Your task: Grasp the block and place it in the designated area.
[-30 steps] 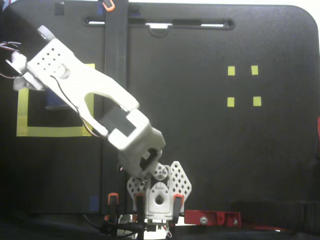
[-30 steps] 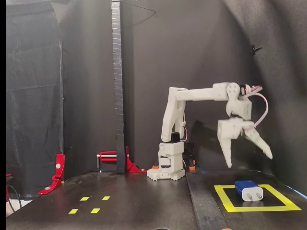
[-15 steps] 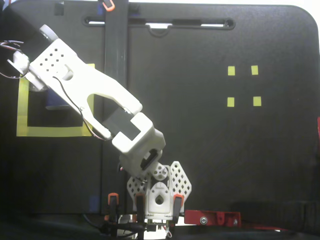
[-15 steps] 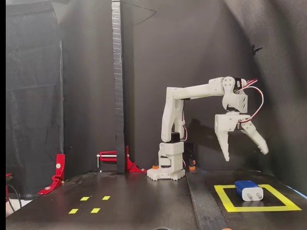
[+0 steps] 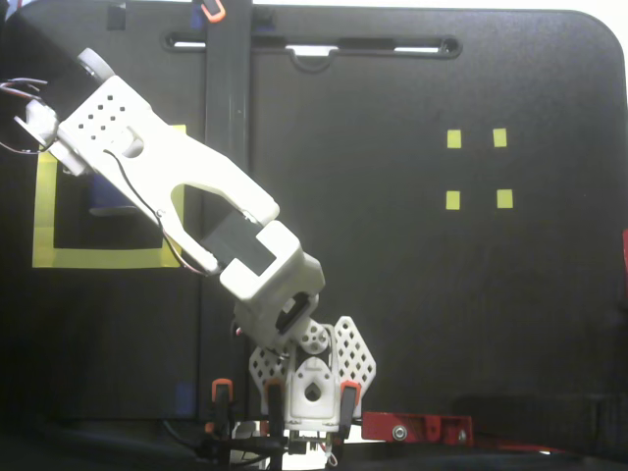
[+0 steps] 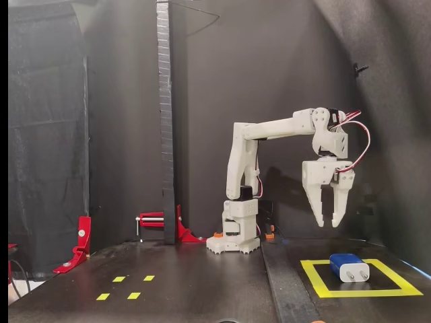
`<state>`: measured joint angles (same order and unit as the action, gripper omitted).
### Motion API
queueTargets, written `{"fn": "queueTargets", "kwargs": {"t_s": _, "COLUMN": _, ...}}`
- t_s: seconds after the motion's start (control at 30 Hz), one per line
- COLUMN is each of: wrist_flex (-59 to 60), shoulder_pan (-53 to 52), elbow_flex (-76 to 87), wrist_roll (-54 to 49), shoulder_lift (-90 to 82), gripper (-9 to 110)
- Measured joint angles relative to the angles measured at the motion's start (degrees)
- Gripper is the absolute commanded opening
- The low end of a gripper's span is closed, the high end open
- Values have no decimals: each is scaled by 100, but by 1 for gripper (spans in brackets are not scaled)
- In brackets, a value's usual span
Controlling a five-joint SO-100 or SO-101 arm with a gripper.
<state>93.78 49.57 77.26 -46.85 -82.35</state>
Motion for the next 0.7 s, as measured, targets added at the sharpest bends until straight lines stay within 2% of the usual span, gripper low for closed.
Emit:
{"fn": "queueTargets", "kwargs": {"t_s": 0.17, "wrist_flex": 0, "shoulder_pan": 0, "elbow_flex": 0, "wrist_roll": 18, "shoulder_lift": 0, "gripper": 0}}
{"fn": "queueTargets", "kwargs": {"t_s": 0.3, "wrist_flex": -149, "shoulder_pan": 0, "elbow_flex": 0, "wrist_roll": 659, "shoulder_lift": 0, "gripper": 0}}
{"fn": "queueTargets", "kwargs": {"t_s": 0.7, "wrist_flex": -475, "shoulder_pan": -193, "elbow_flex": 0, "wrist_roll": 5265, "shoulder_lift": 0, "gripper": 0}}
